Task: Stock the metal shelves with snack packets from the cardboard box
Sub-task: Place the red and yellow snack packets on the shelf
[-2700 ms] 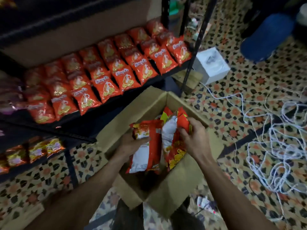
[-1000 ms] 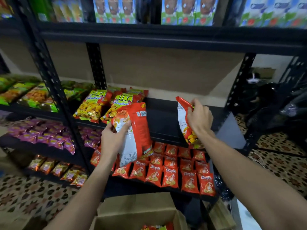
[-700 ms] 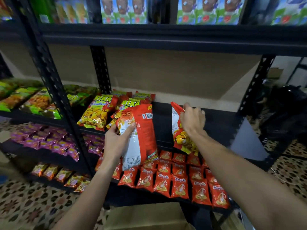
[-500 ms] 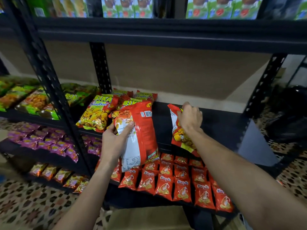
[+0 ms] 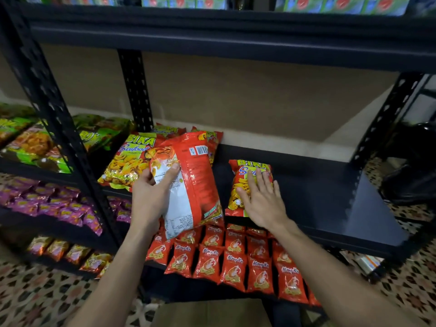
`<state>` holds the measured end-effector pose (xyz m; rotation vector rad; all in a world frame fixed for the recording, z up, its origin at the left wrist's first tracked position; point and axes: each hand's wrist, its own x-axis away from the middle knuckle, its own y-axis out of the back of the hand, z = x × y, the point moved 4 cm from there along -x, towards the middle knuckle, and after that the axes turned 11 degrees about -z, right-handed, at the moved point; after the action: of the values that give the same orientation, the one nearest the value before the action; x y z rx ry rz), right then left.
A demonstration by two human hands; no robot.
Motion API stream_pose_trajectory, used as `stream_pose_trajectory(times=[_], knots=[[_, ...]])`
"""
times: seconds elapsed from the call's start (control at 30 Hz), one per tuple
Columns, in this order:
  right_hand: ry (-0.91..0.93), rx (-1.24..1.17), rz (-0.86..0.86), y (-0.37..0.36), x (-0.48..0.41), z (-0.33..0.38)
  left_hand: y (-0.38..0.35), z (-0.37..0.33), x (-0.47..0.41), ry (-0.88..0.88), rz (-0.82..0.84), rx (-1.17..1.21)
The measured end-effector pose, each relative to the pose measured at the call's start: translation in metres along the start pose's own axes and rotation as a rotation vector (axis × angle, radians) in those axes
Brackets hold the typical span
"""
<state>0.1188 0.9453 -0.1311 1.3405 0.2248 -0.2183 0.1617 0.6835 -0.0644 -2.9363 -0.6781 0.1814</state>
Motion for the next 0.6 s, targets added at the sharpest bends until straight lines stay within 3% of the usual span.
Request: stream_pose_trajectory(times=[0.6], knots=[[-0.095,0.163,0.045,-0.032,-0.135,0.006,-0.016,-0.013,-0.072,0.012,0.038,0.064]])
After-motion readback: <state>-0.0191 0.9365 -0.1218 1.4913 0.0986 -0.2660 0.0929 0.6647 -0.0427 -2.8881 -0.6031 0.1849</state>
